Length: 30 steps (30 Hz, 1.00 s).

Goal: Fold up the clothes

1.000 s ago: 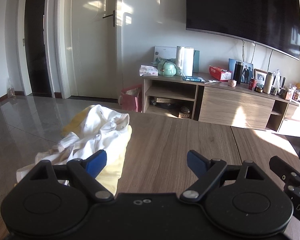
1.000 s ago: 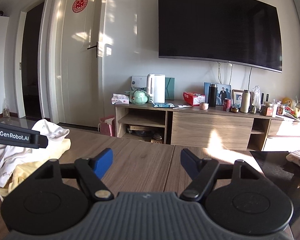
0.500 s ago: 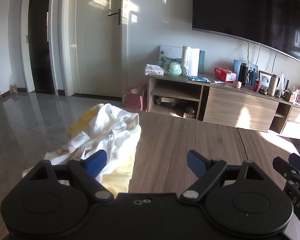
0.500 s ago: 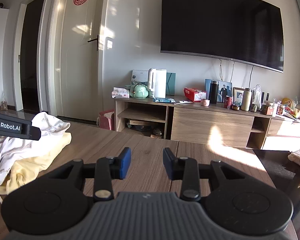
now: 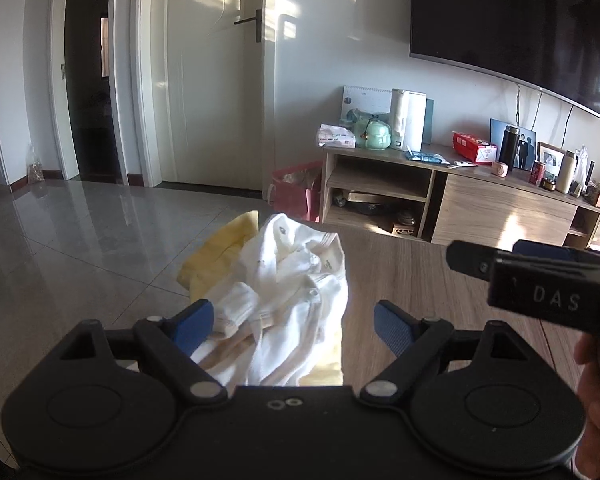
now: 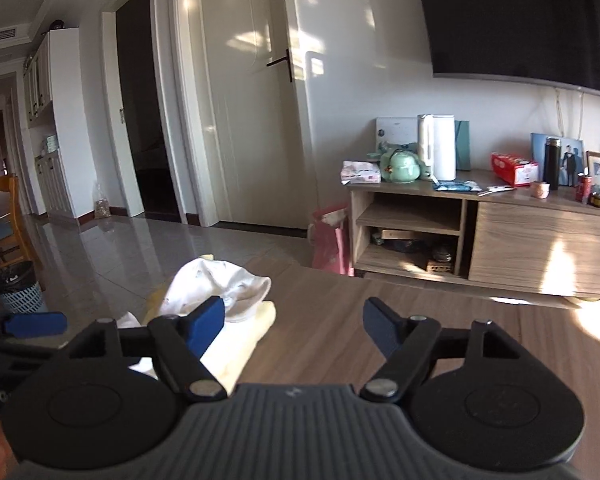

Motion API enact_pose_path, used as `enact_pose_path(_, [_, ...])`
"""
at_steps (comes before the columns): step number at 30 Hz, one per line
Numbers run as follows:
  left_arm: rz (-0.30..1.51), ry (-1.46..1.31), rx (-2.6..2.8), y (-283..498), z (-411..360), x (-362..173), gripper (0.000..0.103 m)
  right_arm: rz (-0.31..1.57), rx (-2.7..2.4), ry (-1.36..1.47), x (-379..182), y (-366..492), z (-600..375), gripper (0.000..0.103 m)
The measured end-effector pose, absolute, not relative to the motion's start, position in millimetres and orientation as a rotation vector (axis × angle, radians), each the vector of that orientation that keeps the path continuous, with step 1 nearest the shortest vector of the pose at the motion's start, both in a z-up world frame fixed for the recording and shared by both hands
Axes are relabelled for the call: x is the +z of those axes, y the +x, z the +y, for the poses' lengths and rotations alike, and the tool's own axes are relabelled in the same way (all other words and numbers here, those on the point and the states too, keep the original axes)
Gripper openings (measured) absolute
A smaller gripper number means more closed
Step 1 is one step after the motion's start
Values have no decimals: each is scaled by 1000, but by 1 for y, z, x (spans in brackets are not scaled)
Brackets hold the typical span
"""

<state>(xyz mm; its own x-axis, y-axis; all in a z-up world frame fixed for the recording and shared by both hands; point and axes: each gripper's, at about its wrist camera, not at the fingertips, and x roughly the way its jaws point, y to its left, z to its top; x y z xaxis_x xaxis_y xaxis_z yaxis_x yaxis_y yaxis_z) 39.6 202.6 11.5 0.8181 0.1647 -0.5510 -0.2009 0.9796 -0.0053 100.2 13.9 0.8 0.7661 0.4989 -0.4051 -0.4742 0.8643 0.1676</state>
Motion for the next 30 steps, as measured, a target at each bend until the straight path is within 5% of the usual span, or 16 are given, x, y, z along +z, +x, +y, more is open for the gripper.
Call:
enact_pose_path(6, [661,6,290,48,230,-11,86,630,693,110,-19,158,62,78])
enact_pose_path(11, [659,3,312,45,249,-15,87,769,736,116,-27,177,89,53])
enact_pose_path(18, [579,-101,324,36,272,5,88,940,740,209,-39,174,101,52])
enact_pose_path(21, [566,-118,327,35,274,8,88,920,712,110,-41,166,113,15])
enact_pose_path(22, [564,-122,331,35,275,9,88,918,696,89,-42,166,115,13])
enact_pose_path(30, [555,-129,331,35,277,11,88,842,680,93,-31,159,102,11])
